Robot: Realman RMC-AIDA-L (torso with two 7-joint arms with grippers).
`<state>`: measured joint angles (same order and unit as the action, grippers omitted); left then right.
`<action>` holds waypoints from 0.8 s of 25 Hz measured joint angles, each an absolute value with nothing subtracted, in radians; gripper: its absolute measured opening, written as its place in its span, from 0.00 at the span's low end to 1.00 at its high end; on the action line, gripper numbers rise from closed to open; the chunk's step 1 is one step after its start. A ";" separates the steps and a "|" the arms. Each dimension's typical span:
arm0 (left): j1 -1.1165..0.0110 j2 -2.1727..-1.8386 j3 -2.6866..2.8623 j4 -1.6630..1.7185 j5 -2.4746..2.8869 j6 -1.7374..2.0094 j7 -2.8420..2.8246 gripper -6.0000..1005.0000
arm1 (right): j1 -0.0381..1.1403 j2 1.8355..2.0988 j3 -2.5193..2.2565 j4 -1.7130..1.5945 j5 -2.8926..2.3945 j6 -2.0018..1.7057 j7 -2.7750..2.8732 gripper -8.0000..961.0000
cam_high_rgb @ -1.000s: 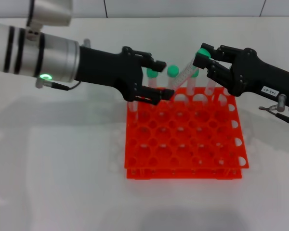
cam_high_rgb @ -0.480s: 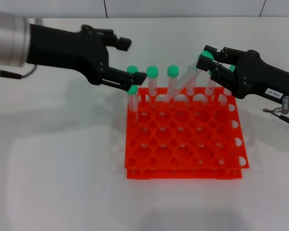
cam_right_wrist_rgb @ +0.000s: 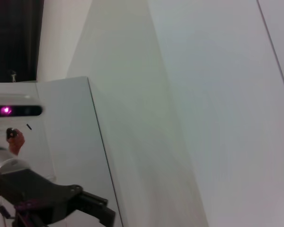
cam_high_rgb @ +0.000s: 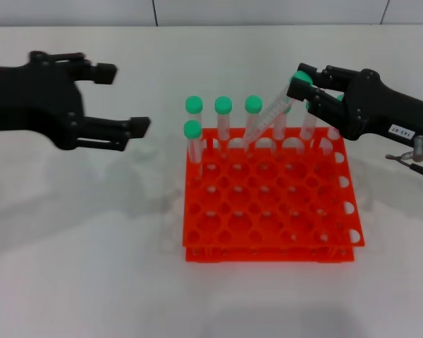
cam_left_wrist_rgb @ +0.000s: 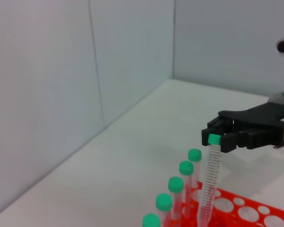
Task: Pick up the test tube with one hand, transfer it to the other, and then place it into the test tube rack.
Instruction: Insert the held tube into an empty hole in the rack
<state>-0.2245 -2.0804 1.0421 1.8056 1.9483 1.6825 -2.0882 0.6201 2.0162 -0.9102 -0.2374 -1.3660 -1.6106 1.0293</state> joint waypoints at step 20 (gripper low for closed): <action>-0.042 -2.078 0.769 1.199 1.704 1.733 -1.409 0.89 | 0.607 2.014 -0.982 -0.386 -1.368 -1.589 1.121 0.33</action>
